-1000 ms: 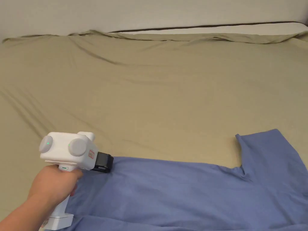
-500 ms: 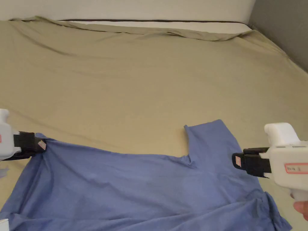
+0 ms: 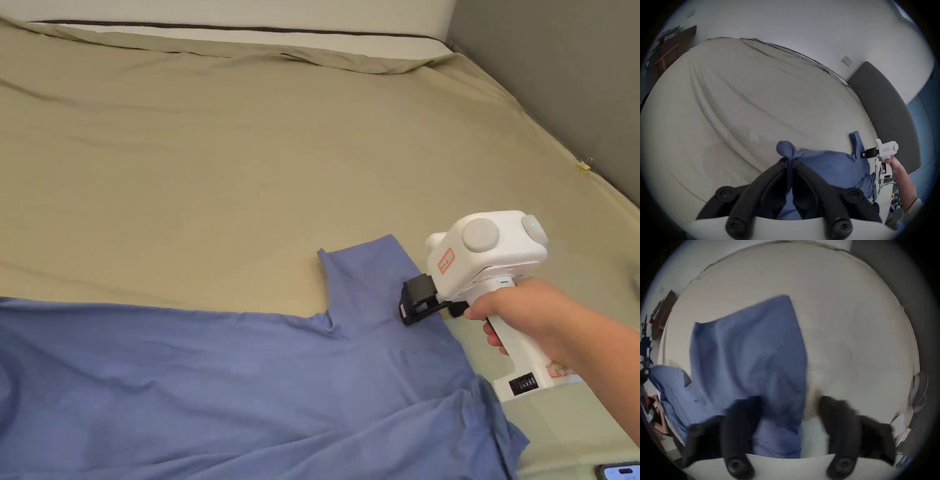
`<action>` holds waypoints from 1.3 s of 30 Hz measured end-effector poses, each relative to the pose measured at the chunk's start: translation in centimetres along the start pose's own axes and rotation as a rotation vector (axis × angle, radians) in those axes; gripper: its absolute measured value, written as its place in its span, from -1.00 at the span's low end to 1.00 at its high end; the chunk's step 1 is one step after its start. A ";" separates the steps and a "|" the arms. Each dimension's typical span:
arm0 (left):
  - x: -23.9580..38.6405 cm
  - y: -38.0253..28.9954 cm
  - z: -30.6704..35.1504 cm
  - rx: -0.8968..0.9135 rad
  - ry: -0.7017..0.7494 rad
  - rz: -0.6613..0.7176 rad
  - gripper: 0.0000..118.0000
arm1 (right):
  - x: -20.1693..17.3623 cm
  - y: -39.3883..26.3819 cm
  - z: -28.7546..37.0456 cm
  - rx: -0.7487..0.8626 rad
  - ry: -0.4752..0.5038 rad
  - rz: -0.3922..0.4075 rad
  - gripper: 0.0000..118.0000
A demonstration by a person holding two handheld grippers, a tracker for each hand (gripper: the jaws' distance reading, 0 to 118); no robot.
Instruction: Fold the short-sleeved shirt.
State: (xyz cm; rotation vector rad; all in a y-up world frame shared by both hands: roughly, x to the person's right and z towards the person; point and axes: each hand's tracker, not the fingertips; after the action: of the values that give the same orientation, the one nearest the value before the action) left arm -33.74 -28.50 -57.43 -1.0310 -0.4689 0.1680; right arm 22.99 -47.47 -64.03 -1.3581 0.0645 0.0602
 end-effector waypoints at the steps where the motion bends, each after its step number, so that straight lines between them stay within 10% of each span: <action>1: -0.3 0.0 0.1 -0.001 -0.006 0.007 -0.95 | -0.4 -0.1 0.7 0.022 0.019 0.037 -0.95; 11: -3.1 -1.8 4.6 -0.014 -0.121 0.071 -0.95 | -1.6 -4.7 12.0 0.204 0.302 0.090 -0.95; 19: -3.6 -7.1 10.6 -0.064 -0.143 0.025 -0.95 | 1.2 -14.1 18.4 0.164 0.267 0.095 -0.95; 39: -1.8 -18.9 1.8 -0.327 0.009 0.006 -0.95 | 0.8 -24.1 6.9 -0.073 0.089 0.152 -0.95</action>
State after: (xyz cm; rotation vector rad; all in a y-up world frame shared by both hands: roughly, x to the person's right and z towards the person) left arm -37.73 -37.42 -41.07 -1.3525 -0.4949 0.0936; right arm 25.80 -45.79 -39.15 -1.4273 0.2425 0.1304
